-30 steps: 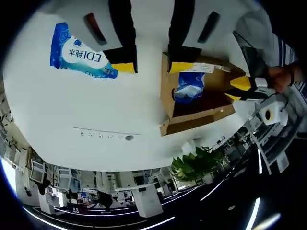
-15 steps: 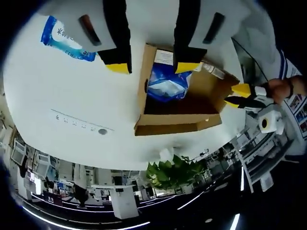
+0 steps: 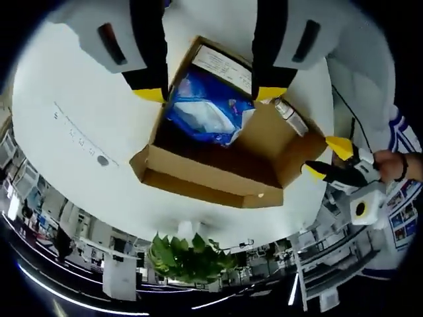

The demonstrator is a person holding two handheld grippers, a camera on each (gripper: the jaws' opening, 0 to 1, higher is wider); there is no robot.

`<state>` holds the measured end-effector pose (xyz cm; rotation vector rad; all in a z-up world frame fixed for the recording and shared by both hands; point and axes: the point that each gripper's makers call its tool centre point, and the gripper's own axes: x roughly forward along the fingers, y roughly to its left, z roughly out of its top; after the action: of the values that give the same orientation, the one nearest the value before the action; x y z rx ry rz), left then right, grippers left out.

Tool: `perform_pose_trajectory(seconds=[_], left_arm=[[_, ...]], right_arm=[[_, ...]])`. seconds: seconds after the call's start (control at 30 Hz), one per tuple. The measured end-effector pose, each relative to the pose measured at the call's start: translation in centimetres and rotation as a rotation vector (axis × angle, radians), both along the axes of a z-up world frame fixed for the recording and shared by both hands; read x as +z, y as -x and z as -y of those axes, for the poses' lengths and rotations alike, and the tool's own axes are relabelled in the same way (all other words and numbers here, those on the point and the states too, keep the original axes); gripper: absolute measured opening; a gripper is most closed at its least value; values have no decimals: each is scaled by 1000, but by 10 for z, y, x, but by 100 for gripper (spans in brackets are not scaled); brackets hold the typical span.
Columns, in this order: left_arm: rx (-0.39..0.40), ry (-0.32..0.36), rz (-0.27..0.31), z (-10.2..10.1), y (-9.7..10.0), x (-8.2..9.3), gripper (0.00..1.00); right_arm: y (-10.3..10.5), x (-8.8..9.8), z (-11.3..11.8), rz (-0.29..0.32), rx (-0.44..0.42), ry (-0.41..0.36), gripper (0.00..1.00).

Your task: Operate the shoe box by opening the lid, removing the specified soft item, and placing it in the target area until the item is outside and the box remains undamaged.

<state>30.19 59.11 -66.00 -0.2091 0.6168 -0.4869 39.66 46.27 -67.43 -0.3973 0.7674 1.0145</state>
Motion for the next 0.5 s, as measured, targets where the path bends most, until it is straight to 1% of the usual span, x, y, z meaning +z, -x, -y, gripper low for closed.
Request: perform_pose_trajectory(seconds=[0.17,0.3,0.37,0.5], left_arm=[[2,8,-5,-2,2,0,43],[-1,-4,-8,-5,6,-3,43],[16,13,-19,-8,8,-5,43],[17,14,-29,-6,12,-9,43]], right_arm=[[-6,-5,-9,2,32,15,50],[-7,-12,-16,11,91,56,51],[-9,-15,-19,14,117,75,53],[-16,-21,-25,26,171,125,54]])
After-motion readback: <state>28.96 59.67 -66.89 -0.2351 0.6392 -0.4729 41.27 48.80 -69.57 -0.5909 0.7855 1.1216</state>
